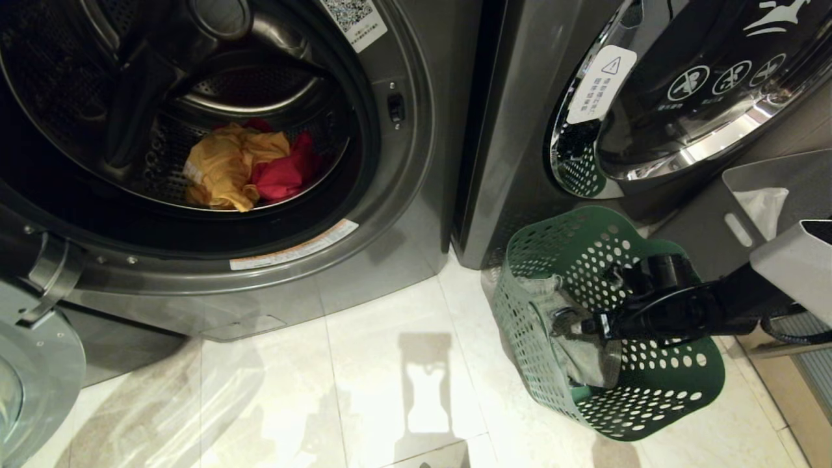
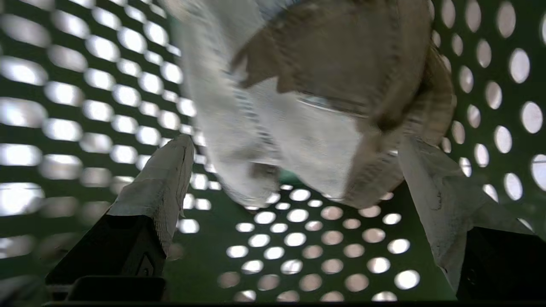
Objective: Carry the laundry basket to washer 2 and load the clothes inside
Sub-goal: Place the clothes into the washing machine
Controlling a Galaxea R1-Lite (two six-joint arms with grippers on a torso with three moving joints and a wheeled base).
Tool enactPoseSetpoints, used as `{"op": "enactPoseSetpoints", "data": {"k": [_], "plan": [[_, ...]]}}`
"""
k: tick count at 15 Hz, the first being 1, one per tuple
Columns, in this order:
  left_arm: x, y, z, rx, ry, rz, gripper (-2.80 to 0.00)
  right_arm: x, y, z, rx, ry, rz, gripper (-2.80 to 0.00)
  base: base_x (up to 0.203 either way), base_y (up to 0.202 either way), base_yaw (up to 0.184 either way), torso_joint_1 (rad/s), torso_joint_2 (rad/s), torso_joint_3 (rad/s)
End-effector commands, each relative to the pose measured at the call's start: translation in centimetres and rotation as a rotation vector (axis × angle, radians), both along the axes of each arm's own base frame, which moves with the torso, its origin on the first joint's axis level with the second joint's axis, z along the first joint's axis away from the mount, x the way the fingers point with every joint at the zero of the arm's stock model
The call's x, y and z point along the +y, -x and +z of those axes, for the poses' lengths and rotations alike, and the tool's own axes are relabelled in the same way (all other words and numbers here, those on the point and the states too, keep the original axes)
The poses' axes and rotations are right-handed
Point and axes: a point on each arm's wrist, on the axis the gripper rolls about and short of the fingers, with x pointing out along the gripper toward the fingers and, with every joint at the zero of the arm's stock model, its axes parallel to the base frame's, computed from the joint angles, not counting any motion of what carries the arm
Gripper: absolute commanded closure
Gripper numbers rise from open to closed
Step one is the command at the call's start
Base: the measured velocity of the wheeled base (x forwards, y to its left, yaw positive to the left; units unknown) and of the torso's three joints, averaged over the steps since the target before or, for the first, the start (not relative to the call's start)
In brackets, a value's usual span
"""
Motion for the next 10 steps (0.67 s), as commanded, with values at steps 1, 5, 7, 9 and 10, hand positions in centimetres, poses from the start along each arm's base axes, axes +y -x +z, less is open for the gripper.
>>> {"op": "enactPoseSetpoints", "data": {"k": [1,5,7,9,10], "plan": [[0.0,-0.3,-1.1,0.039,0.001,0.001,0.00,-1.4,-0.5,-3.3,0.056,-0.008,0.002,-2.80,0.000,0.000,0.000,0.000,0.00,0.000],[0.0,-0.3,-1.1,0.039,0.001,0.001,0.00,-1.7,-1.0,-5.1,0.053,0.000,0.056,-2.80,0.000,0.000,0.000,0.000,0.00,0.000],[0.0,-0.3,-1.1,0.039,0.001,0.001,0.00,-1.7,-1.2,-6.0,0.035,-0.012,0.104,-2.80,0.000,0.000,0.000,0.000,0.00,0.000],[0.0,-0.3,-1.1,0.039,0.001,0.001,0.00,-1.8,-1.4,-7.0,0.029,-0.012,0.109,-2.80,0.000,0.000,0.000,0.000,0.00,0.000],[0.0,-0.3,-1.1,0.039,0.001,0.001,0.00,-1.8,-1.4,-7.6,0.040,-0.003,0.113,-2.80,0.000,0.000,0.000,0.000,0.00,0.000]]}}
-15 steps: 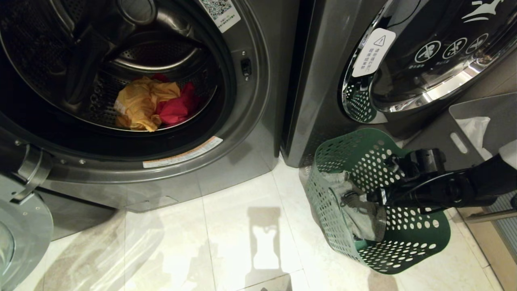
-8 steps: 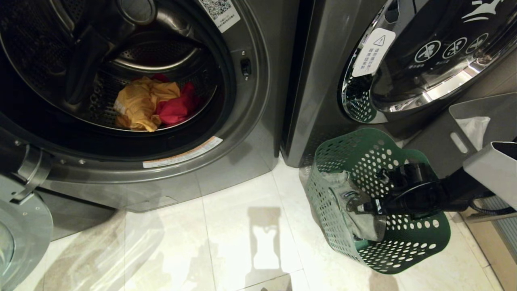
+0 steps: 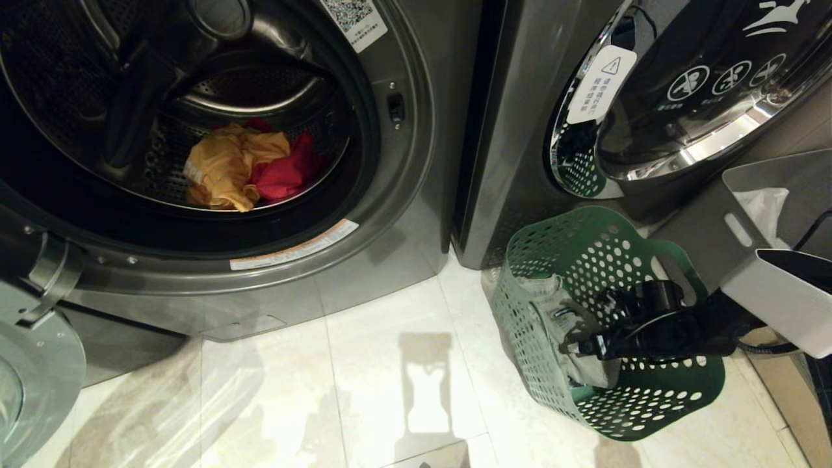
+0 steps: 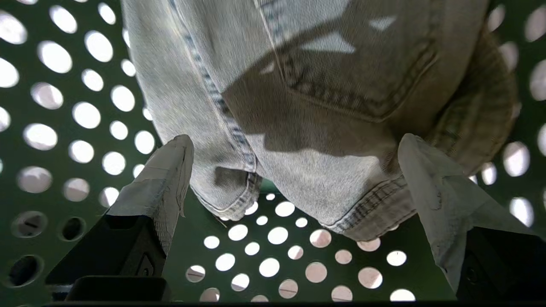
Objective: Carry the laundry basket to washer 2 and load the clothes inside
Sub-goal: Place the clothes into the washing machine
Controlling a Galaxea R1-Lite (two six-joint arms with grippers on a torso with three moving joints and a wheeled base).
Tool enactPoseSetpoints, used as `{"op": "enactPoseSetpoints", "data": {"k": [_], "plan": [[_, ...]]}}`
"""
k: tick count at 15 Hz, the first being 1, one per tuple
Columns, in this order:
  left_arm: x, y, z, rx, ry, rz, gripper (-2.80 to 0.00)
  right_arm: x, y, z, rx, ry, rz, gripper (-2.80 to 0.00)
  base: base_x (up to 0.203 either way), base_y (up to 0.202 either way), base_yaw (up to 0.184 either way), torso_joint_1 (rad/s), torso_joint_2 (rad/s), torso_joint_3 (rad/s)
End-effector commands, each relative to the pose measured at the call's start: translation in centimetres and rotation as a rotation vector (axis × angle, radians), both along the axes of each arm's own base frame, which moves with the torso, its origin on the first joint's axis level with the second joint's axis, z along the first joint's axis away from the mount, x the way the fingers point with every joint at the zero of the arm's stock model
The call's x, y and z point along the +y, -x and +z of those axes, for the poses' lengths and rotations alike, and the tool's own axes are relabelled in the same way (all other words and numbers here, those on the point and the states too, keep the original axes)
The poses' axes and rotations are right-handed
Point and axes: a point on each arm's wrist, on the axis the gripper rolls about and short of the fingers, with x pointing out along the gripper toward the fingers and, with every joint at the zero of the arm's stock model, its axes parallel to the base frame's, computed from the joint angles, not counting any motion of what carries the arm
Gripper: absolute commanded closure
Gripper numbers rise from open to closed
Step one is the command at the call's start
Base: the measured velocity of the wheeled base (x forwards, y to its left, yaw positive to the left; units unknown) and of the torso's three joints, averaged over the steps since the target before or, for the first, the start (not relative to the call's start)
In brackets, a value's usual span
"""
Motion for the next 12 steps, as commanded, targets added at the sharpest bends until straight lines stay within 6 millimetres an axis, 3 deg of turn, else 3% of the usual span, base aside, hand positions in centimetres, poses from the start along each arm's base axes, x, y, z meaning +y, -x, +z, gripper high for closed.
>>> {"op": "enactPoseSetpoints", "data": {"k": [1,7,12], "plan": [[0.0,-0.3,-1.1,0.039,0.001,0.001,0.00,-0.4,0.1,-2.1,0.032,0.023,0.019,-2.80,0.000,0.000,0.000,0.000,0.00,0.000],[0.0,-0.3,-1.1,0.039,0.001,0.001,0.00,-1.7,-0.9,-4.8,0.036,0.052,0.018,-2.80,0.000,0.000,0.000,0.000,0.00,0.000],[0.0,-0.3,-1.1,0.039,0.001,0.001,0.00,-2.1,-2.6,-4.5,-0.024,0.075,-0.009,-2.80,0.000,0.000,0.000,0.000,0.00,0.000]]}}
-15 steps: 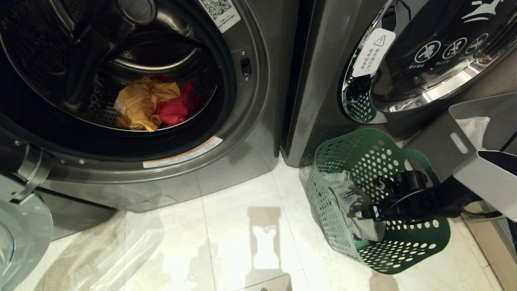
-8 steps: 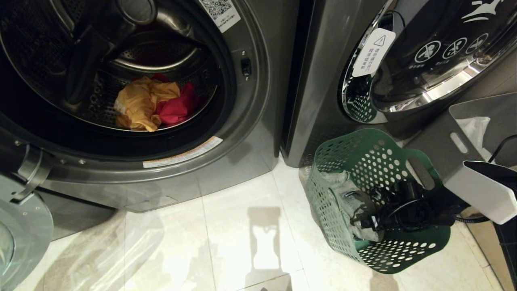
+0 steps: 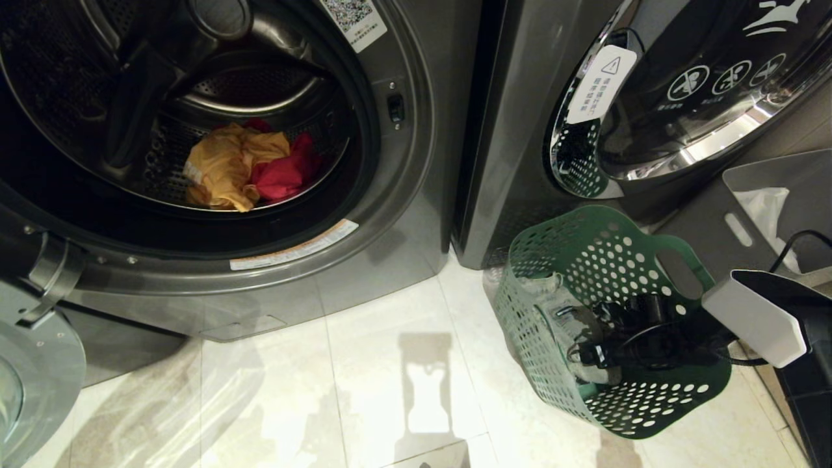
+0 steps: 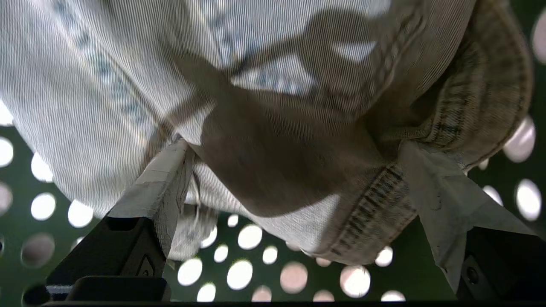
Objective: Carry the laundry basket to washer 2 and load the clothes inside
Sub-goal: Place the clothes into the washing machine
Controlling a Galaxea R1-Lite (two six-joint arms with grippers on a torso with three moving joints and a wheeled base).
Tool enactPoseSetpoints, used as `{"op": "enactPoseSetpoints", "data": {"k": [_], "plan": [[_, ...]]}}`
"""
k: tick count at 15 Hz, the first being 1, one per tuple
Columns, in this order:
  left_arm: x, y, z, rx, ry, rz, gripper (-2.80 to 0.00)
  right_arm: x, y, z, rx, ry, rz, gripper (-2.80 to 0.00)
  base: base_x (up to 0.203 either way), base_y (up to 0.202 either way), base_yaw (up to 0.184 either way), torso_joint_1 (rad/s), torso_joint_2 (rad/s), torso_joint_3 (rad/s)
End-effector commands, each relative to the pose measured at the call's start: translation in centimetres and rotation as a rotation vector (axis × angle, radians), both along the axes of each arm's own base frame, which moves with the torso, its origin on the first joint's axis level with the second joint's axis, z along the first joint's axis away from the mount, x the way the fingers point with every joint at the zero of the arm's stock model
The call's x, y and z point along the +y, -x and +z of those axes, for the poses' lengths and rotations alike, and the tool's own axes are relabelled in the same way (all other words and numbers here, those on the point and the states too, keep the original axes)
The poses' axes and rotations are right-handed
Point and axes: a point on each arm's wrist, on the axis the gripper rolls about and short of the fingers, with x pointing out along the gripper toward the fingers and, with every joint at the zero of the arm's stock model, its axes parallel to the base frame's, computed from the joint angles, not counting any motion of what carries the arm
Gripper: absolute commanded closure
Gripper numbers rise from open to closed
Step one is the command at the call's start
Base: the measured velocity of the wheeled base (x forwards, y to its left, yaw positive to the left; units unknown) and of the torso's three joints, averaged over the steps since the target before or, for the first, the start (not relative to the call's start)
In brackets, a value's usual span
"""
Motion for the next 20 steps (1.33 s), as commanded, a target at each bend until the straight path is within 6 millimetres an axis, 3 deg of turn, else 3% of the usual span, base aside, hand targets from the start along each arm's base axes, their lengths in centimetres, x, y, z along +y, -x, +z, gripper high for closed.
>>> {"op": "enactPoseSetpoints", "data": {"k": [1,6,9,20], "plan": [[0.0,-0.3,-1.1,0.039,0.001,0.001,0.00,-0.1,-0.4,0.5,-0.027,-0.024,0.015,-2.80,0.000,0.000,0.000,0.000,0.00,0.000],[0.0,-0.3,-1.1,0.039,0.001,0.001,0.00,0.4,0.1,2.5,-0.052,-0.160,0.112,-2.80,0.000,0.000,0.000,0.000,0.00,0.000],[0.0,-0.3,-1.1,0.039,0.001,0.001,0.00,0.7,0.2,2.3,-0.048,-0.199,0.149,-2.80,0.000,0.000,0.000,0.000,0.00,0.000],[0.0,-0.3,-1.1,0.039,0.001,0.001,0.00,1.4,-1.4,-2.1,-0.037,-0.199,0.187,-2.80,0.000,0.000,0.000,0.000,0.00,0.000]]}}
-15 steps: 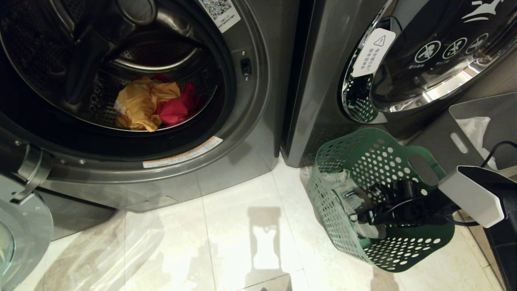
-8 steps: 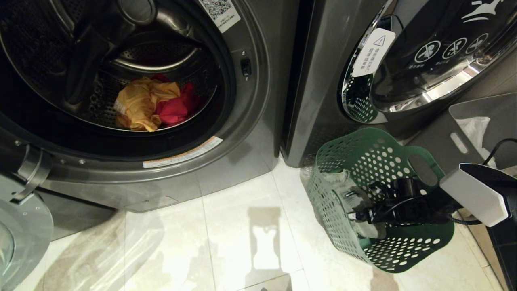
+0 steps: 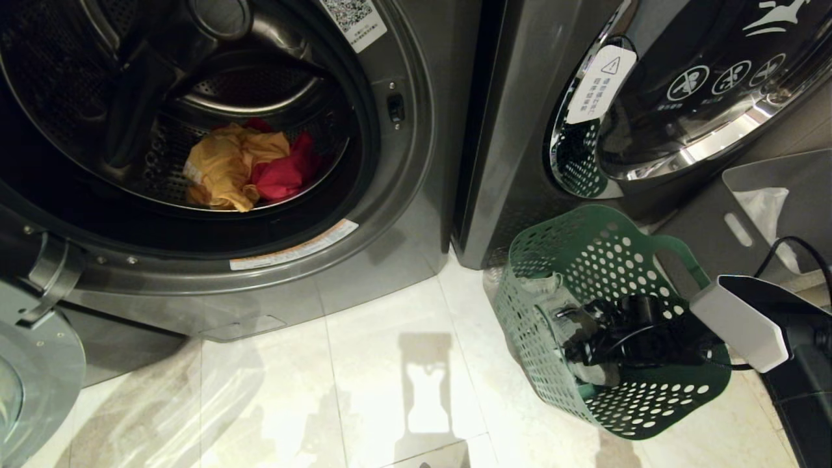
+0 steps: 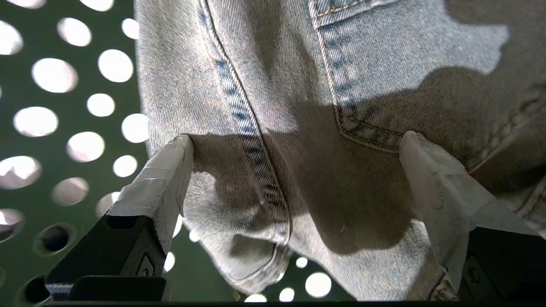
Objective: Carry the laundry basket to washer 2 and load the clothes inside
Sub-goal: Place the clothes into the washing machine
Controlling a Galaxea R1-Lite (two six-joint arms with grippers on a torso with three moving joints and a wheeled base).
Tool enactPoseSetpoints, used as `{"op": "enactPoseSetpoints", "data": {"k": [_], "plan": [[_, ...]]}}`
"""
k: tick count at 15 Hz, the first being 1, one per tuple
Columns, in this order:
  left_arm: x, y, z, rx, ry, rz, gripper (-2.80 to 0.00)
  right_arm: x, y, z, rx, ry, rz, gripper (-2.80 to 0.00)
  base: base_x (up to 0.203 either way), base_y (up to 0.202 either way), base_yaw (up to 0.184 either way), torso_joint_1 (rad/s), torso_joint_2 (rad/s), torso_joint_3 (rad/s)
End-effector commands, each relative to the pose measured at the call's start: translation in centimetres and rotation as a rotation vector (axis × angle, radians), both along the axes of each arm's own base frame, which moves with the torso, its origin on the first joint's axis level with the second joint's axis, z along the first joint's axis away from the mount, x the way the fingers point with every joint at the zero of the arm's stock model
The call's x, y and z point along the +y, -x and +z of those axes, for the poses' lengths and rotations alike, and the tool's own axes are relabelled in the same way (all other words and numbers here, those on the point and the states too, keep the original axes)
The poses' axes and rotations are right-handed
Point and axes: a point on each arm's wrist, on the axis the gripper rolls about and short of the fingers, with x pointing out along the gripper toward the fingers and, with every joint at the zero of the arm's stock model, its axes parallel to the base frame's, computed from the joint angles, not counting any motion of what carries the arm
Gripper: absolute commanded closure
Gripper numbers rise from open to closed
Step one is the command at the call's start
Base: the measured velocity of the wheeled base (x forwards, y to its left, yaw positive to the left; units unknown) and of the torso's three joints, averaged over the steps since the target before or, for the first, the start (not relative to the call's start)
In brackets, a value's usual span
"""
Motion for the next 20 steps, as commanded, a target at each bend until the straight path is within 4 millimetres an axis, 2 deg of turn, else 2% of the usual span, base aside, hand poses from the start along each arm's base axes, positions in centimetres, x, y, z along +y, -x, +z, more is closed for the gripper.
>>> {"op": "enactPoseSetpoints", "data": {"k": [1,6,7,17,20], "plan": [[0.0,-0.3,-1.1,0.039,0.001,0.001,0.00,0.1,-0.3,-1.3,-0.001,0.006,0.006,-2.80,0.000,0.000,0.000,0.000,0.00,0.000],[0.0,-0.3,-1.1,0.039,0.001,0.001,0.00,0.1,-0.4,-1.4,-0.005,0.011,0.010,-2.80,0.000,0.000,0.000,0.000,0.00,0.000],[0.0,-0.3,-1.1,0.039,0.001,0.001,0.00,0.1,-0.4,-1.5,-0.004,0.011,0.010,0.00,0.000,0.000,0.000,0.000,0.00,0.000],[0.0,-0.3,-1.1,0.039,0.001,0.001,0.00,0.0,-0.3,-0.9,0.000,0.016,-0.001,0.00,0.000,0.000,0.000,0.000,0.00,0.000],[0.0,-0.3,-1.1,0.039,0.001,0.001,0.00,0.0,0.0,0.1,-0.005,0.017,-0.003,0.00,0.000,0.000,0.000,0.000,0.00,0.000]]}}
